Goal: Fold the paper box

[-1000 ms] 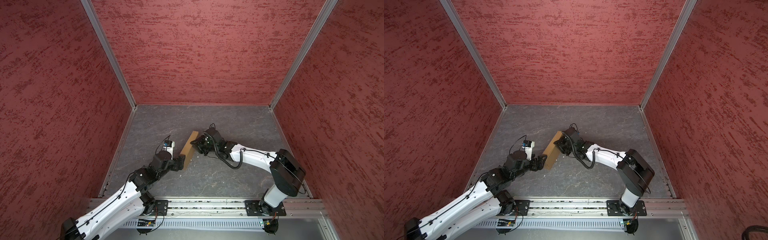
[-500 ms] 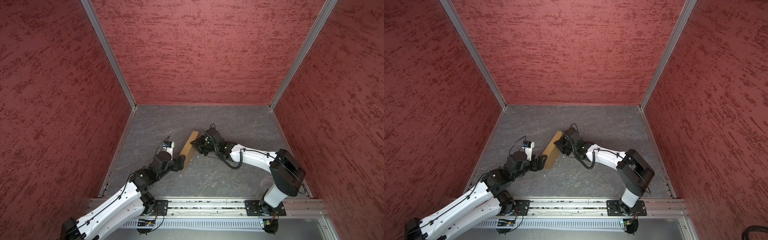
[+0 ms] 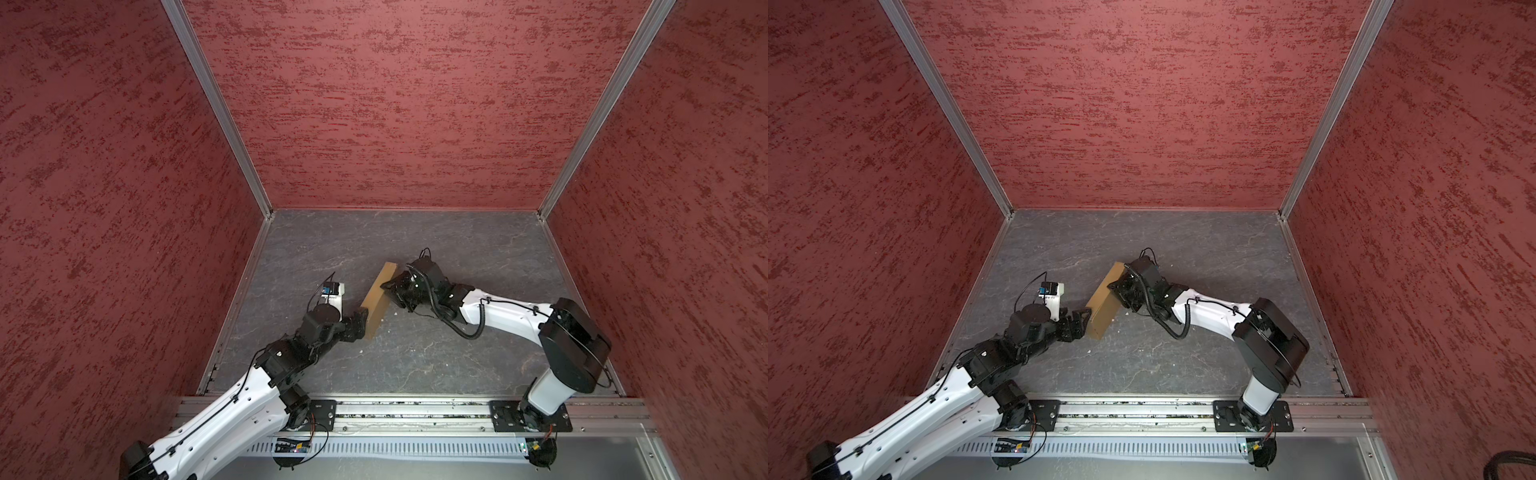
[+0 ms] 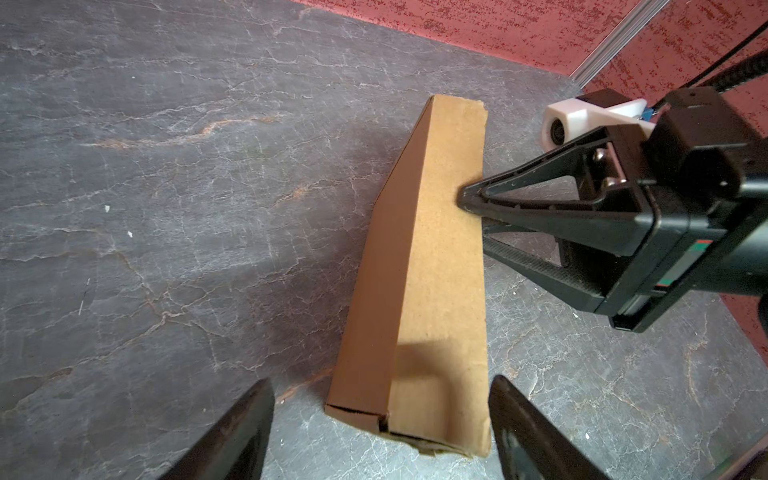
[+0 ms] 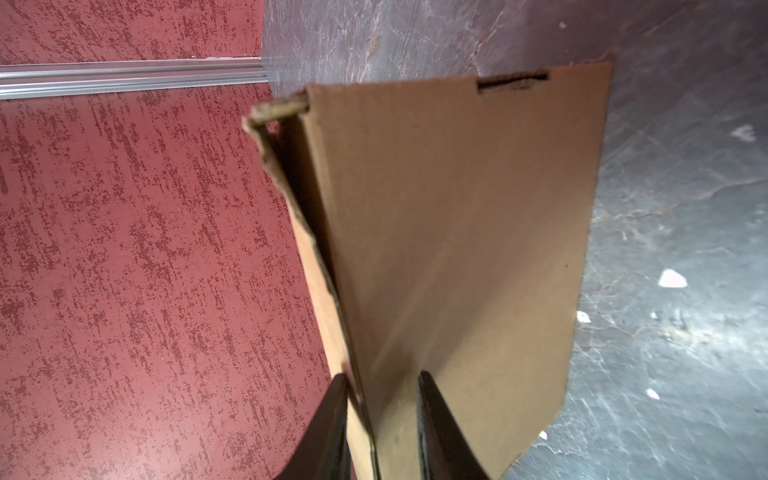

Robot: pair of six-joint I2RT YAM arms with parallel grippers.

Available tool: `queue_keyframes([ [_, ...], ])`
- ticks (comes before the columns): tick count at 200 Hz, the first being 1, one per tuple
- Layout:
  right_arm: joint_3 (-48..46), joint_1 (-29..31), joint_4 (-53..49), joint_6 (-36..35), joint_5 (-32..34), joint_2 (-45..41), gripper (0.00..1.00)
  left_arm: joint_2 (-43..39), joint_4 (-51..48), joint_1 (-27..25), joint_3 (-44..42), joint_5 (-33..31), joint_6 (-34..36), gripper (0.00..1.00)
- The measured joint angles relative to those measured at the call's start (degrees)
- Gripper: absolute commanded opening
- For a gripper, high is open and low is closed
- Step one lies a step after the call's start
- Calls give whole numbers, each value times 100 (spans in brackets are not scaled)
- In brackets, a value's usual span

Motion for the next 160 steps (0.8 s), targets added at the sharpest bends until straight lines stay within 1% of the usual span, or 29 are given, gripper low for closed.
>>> queue_keyframes([
  [36,0,0,2,0,0,0,28,26,55,0,-195,7,-120,81],
  [100,-4,0,2,0,0,0,29,37,431,-2,-428,-28,-295,79],
  [130,-11,0,15,0,0,0,29,61,503,-26,-444,-87,-334,79],
  [160,-33,0,26,-11,2,-9,33,120,457,4,-354,-140,-256,80],
])
